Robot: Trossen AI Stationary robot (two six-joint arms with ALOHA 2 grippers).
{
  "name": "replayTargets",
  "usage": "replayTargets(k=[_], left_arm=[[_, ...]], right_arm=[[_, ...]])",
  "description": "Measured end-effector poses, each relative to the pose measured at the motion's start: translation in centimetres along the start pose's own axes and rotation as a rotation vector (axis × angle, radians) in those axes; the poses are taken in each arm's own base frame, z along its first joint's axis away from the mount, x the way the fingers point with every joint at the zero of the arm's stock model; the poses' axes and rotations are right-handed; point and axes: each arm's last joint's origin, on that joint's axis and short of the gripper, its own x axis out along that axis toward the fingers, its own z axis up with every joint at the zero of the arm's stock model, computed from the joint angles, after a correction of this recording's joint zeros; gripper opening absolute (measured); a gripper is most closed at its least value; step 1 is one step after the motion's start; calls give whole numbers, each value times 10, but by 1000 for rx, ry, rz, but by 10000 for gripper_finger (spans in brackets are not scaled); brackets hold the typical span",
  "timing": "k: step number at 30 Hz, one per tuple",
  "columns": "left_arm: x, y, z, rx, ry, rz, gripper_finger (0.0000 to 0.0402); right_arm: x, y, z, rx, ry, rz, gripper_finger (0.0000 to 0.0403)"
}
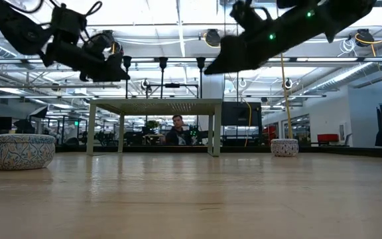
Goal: Pick & Place candle stick holders
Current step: Put the top right red and white scented decorative candle on the shelf
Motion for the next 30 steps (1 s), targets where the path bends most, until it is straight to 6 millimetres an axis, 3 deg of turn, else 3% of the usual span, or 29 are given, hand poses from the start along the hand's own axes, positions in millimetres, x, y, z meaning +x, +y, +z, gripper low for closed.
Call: replayTargets(k=[3, 8, 18, 25, 30], left_arm=[[-12, -4, 7, 1, 0, -29, 236], [-30, -14, 15, -7, 7, -121, 237], [-45, -39, 16, -65, 35, -465, 237], [-50, -51, 12, -54, 84, -554, 237], [-52, -57, 9, -38, 112, -587, 237]], right_arm=[[1, -5, -6, -27, 58, -105, 315], [3, -18, -13, 42, 146, -122, 335], [-10, -72, -28, 236, 419, -236, 337], [-10, -89, -70, 368, 539, -281, 337], [-13, -100, -101, 393, 507, -370, 336]])
